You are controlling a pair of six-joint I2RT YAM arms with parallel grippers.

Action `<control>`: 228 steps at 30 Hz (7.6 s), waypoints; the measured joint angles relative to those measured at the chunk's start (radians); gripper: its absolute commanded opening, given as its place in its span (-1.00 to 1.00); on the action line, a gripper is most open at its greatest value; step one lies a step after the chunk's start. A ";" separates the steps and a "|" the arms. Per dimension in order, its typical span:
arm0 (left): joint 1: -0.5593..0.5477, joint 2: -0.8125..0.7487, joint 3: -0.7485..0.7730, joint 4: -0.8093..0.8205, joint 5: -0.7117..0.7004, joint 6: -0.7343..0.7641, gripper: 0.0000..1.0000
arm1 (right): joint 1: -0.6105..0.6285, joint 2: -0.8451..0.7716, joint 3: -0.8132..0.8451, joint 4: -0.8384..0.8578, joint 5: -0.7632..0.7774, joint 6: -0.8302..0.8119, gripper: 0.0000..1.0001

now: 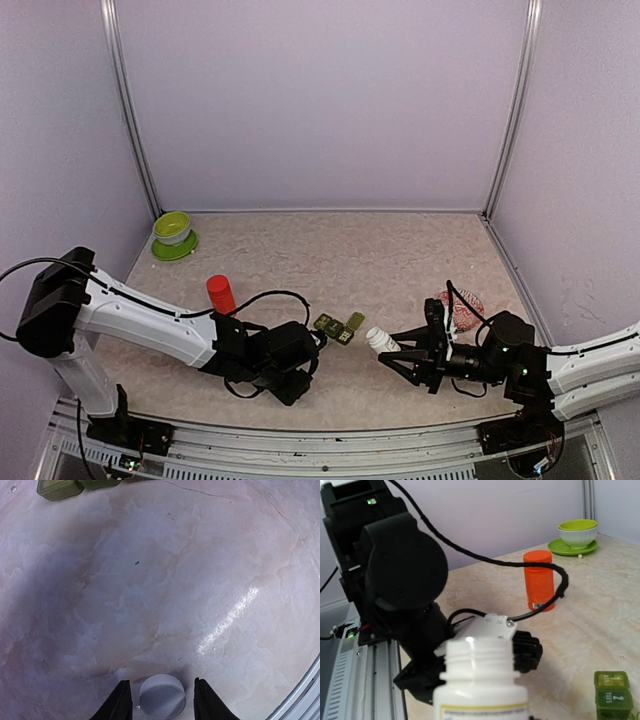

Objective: Sort the pills into containers
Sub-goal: Pick up the lid of the pill bottle from the center of the board, then close the lid of the pill bottle, then screw the lid of the pill bottle onto the pill bottle.

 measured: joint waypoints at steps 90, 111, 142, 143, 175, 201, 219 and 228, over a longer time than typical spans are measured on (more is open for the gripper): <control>0.043 -0.390 -0.092 0.512 0.400 -0.089 -0.36 | 0.082 0.205 0.158 0.014 -0.047 -0.138 -0.57; 0.082 -0.311 -0.089 0.517 0.468 -0.141 -0.42 | 0.109 0.183 0.158 -0.104 0.051 -0.217 -0.59; 0.058 -0.450 -0.180 0.677 0.390 -0.118 0.98 | 0.130 0.182 0.177 -0.049 0.146 -0.085 -0.57; 0.052 -0.448 -0.179 0.685 0.388 -0.118 0.98 | 0.132 0.188 0.185 -0.048 0.151 -0.080 -0.57; 0.016 -0.401 -0.163 0.718 0.319 -0.118 0.98 | 0.169 0.294 0.261 -0.029 0.210 -0.069 -0.58; 0.013 -0.442 -0.164 0.739 0.290 -0.121 0.98 | 0.182 0.203 0.276 -0.052 0.264 -0.079 -0.57; 0.014 -0.437 -0.187 0.726 0.263 -0.130 0.98 | 0.182 0.278 0.292 -0.097 0.300 -0.085 -0.58; 0.016 -0.434 -0.198 0.752 0.268 -0.137 0.98 | 0.183 0.312 0.308 -0.091 0.266 -0.086 -0.59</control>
